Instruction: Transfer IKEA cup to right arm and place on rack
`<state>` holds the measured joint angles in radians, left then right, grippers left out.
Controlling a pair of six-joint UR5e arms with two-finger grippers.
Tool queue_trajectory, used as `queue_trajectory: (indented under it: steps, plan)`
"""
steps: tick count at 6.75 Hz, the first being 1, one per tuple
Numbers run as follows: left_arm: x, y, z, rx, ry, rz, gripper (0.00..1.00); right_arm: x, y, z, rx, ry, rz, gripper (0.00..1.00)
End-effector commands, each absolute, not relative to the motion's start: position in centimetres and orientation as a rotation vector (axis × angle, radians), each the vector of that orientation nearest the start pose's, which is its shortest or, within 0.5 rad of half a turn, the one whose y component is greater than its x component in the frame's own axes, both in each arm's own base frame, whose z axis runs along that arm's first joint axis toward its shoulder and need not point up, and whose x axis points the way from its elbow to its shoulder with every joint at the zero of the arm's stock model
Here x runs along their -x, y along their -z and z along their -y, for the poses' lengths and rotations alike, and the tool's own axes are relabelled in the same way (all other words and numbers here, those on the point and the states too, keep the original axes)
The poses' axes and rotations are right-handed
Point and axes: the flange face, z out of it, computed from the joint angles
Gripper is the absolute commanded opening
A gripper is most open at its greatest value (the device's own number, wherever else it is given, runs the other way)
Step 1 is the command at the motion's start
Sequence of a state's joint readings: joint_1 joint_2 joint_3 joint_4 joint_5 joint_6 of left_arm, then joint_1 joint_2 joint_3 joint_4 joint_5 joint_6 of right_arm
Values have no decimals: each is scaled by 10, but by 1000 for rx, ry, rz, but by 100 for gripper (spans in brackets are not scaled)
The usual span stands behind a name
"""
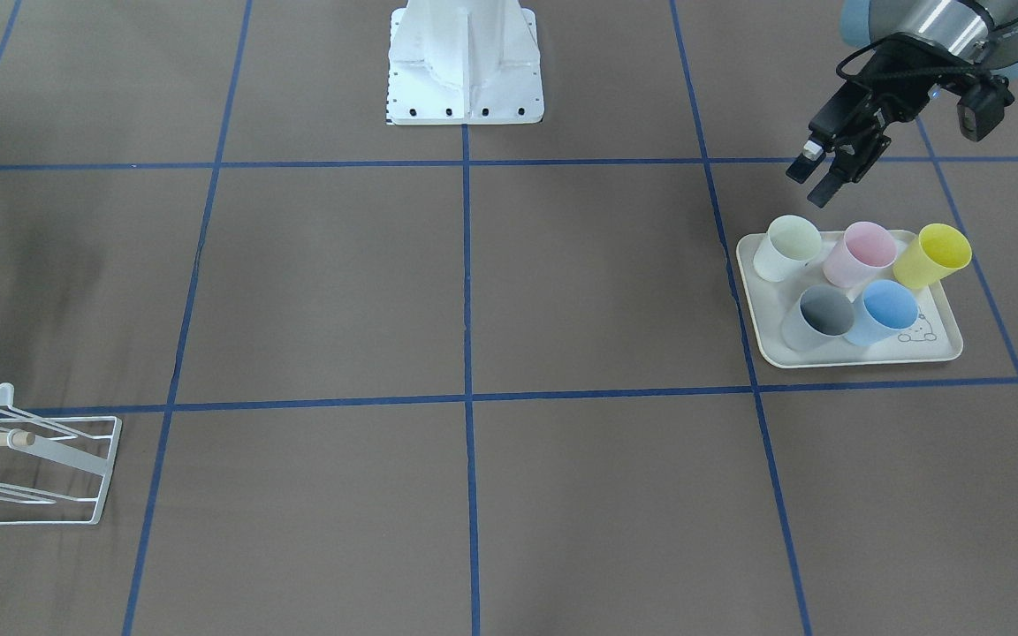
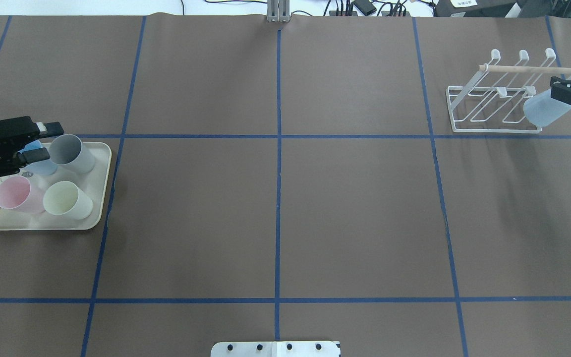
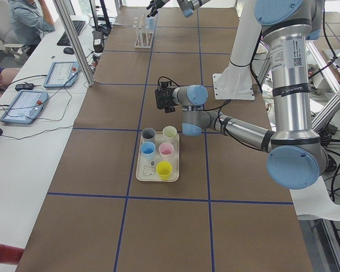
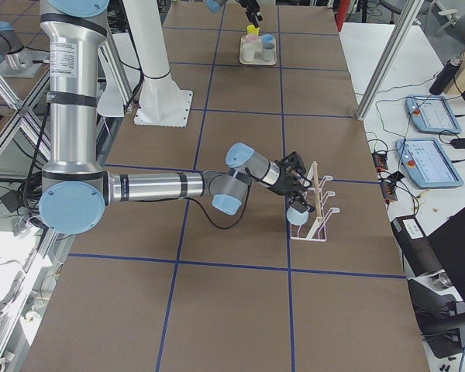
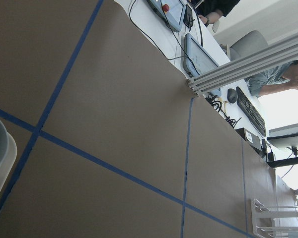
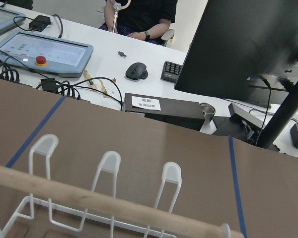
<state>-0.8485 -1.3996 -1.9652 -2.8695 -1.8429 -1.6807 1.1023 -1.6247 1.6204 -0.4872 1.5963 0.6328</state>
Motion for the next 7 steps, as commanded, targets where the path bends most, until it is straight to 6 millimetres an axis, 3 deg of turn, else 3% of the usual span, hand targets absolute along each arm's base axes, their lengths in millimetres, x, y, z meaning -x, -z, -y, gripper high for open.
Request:
queue_trajectory:
  steps: [1, 3, 5, 7]
  plan:
    - [-138, -433, 388, -422, 422, -1315, 100, 78, -525, 511, -834, -84, 768, 100]
    - [-107, -478, 389, -460, 277, -1068, 100, 78, -512, 508, -744, -62, 911, 100]
    - [-114, -497, 398, -378, 141, -940, 100, 94, -477, 520, -640, -106, 1084, 100]
    - [-134, -486, 431, -333, 21, -871, 100, 109, -429, 545, -561, -157, 1195, 100]
